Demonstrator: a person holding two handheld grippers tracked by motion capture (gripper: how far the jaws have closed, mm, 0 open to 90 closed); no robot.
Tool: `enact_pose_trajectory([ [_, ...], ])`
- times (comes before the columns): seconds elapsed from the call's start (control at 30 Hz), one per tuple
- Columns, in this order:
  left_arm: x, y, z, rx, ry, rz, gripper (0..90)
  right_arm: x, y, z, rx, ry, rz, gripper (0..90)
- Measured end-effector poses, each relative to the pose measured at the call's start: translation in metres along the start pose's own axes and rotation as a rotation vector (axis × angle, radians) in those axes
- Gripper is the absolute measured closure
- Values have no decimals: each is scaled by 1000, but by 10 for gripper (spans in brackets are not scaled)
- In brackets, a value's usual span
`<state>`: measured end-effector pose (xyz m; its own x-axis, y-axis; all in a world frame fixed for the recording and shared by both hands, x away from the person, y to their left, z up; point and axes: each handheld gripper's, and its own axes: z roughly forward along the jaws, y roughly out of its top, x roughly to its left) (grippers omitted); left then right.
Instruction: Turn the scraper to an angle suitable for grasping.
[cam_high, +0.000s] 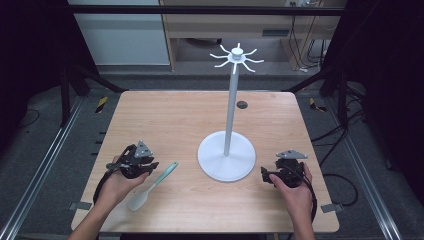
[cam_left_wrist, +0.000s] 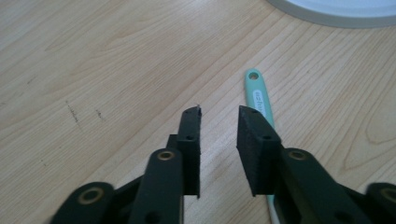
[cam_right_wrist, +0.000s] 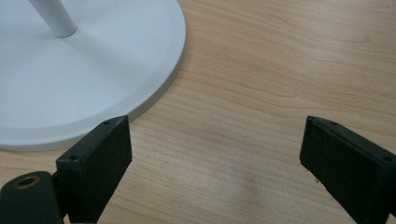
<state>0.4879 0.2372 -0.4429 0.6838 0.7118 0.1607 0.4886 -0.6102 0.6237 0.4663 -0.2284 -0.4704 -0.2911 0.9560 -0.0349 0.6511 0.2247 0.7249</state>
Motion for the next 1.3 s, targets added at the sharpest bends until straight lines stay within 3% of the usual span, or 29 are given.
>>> enact_pose_trajectory([
  [0.3,-1,-1,8,57,-19,1,900,-1,0,2,9,-2,4,98],
  [0.53,-7,4,19,66,-47,3,900,-2,0,2,10,1,9,98],
  [0.73,-14,7,32,85,-49,20,900,-2,0,2,12,4,9,98],
  [1.3,-18,11,47,112,-45,27,900,-2,-1,2,13,6,12,98],
])
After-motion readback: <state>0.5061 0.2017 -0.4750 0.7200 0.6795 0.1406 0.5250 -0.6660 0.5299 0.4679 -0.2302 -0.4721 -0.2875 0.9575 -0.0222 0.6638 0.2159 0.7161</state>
